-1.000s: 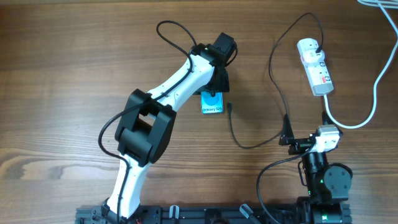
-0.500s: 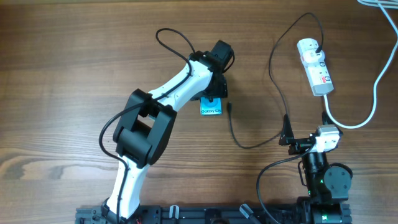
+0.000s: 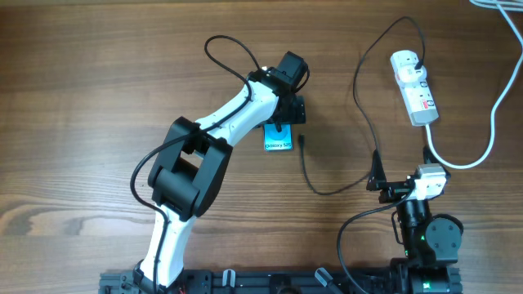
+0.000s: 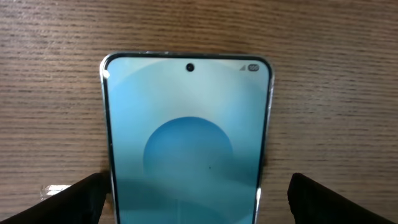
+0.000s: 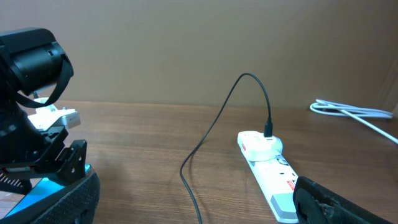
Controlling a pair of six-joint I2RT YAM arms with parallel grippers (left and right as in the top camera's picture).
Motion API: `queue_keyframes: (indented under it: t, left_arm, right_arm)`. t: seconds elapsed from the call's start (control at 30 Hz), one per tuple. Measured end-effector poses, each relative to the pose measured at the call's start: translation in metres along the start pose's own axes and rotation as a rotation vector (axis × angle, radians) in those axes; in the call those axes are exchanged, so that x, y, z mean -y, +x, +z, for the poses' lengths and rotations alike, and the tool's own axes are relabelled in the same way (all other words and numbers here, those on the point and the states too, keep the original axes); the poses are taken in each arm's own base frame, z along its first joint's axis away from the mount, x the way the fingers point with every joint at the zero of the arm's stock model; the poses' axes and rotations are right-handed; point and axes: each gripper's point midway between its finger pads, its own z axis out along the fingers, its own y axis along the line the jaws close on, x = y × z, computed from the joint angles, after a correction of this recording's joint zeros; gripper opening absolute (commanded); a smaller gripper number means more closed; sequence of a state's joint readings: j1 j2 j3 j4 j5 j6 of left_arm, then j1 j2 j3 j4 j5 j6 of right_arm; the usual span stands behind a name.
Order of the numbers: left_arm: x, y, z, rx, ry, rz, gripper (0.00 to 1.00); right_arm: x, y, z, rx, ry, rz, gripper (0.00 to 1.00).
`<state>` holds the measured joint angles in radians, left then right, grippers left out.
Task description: Plug charger to phone and switch on socket
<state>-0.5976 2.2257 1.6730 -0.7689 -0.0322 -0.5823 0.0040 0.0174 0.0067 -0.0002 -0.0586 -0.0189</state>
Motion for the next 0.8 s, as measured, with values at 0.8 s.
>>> queue_keyframes:
  t: [0.8]
  left_arm:
    - [-0.004, 0.013, 0.004, 0.030, -0.120, 0.056, 0.70]
  right_arm:
    - [0.000, 0.000, 0.000, 0.000, 0.000, 0.003, 1.00]
